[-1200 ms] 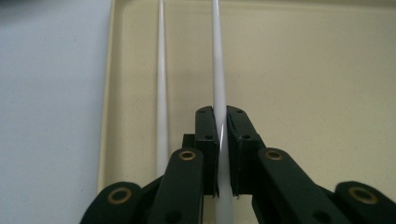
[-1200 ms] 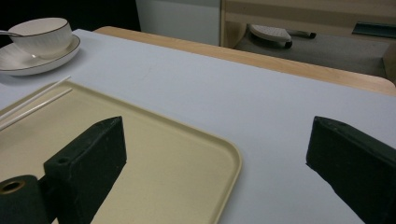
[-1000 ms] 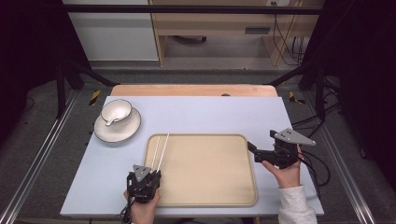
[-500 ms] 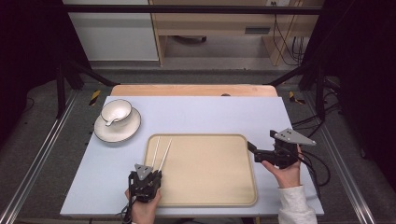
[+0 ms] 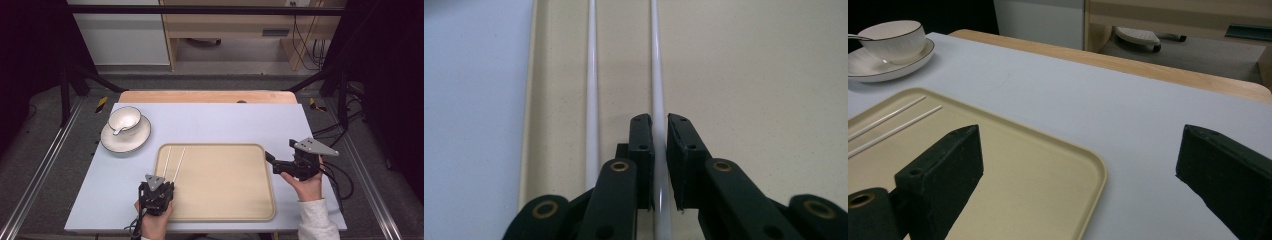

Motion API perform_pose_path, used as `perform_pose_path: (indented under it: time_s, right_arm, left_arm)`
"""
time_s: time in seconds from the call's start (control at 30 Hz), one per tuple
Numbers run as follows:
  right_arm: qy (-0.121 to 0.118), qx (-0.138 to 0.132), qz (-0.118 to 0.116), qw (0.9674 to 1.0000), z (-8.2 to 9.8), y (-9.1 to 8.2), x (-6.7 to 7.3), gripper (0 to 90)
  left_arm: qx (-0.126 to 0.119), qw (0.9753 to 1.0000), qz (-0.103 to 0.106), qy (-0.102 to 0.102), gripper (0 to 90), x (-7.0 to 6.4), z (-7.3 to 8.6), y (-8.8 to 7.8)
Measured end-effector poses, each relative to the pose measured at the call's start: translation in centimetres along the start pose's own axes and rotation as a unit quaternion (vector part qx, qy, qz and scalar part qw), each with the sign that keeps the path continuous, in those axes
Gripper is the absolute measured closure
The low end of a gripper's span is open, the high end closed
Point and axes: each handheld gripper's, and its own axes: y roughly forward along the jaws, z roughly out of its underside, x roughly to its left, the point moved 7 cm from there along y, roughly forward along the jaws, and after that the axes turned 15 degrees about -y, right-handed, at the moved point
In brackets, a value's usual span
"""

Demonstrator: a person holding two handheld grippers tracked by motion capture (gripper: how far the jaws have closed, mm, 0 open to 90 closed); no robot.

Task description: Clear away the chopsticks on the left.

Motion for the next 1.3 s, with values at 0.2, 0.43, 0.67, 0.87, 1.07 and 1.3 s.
perform_pose_path:
  time_s: [0.2, 0.43, 0.67, 0.87, 1.07, 1.3]
  right_arm:
    - [-0.001, 0.0, 0.001, 1.0, 0.0, -0.1, -0.1, 5.3]
    - [0.003, -0.007, 0.004, 1.0, -0.1, -0.4, -0.3, 5.1]
    - [0.006, -0.014, 0.006, 0.9999, -0.3, -0.9, -0.6, 4.8]
    - [0.01, -0.018, 0.007, 0.9998, -0.4, -1.1, -0.7, 4.2]
    - [0.009, -0.019, 0.01, 0.9997, -0.4, -1.2, -0.8, 3.6]
    - [0.005, -0.015, 0.014, 0.9998, -0.2, -1.1, -0.9, 3.2]
  left_arm:
    - [-0.008, 0.9999, 0.011, 0.01, 75.7, -0.2, -1.0, -0.6]
    - [-0.049, 0.997, 0.054, 0.028, 62.7, -0.8, -4.6, -2.8]
    - [-0.074, 0.9897, 0.091, 0.082, 48.4, -0.5, -8.2, -4.9]
    - [-0.083, 0.9855, 0.103, 0.106, 36.6, 1.4, -9.8, -6.1]
    - [-0.083, 0.9842, 0.119, 0.102, 26.2, 4.0, -9.8, -6.3]
    - [-0.078, 0.9873, 0.113, 0.079, 20.7, 7.2, -9.6, -5.8]
